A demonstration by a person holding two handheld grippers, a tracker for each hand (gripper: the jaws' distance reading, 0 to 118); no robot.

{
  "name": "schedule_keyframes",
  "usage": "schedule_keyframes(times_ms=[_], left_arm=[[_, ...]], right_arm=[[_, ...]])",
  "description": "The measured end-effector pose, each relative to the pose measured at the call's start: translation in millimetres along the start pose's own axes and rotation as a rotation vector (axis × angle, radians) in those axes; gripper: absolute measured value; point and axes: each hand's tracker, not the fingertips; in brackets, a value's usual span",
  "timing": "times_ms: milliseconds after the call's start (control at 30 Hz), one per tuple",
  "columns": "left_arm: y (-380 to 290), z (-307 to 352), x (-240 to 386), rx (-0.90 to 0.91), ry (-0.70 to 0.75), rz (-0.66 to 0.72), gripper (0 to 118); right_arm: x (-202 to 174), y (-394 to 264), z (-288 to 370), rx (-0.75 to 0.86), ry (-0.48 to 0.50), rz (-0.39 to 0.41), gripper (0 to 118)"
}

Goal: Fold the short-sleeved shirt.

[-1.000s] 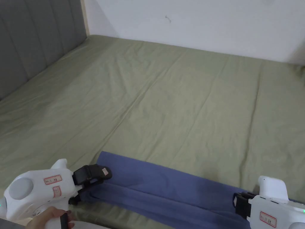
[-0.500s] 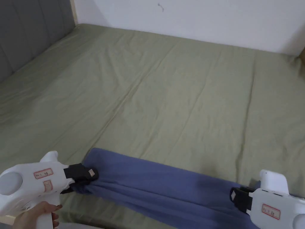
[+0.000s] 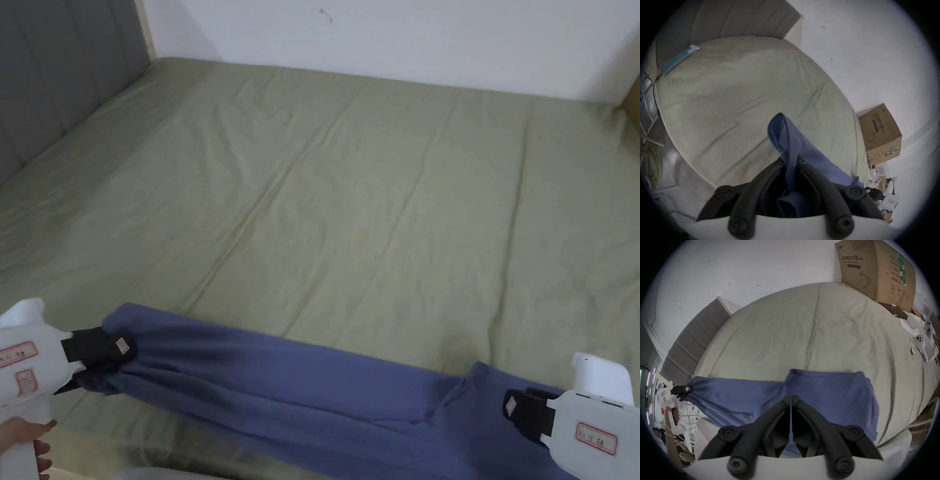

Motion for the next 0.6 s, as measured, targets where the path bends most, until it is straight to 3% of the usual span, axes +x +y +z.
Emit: schedule_keyframes(times_ms=[133, 233, 400, 600], left_arm=[[-8, 11, 55, 0.02, 0.028, -0.201, 8], [-20, 14, 112, 0.025, -0.098, -0.341, 8], [-74, -13, 196, -0.124, -0.247, -0.573, 8], [-158, -83, 239, -0.288, -0.346, -0.665, 10]], right_arm=[[10, 2, 9, 0.026, 0.008, -0.032, 1], [18, 2, 19, 0.052, 0.006, -0.046, 1], [35, -2, 37, 0.088, 0.004, -0.079, 1], [63, -14, 53, 0.114, -0.021, -0.146, 1]])
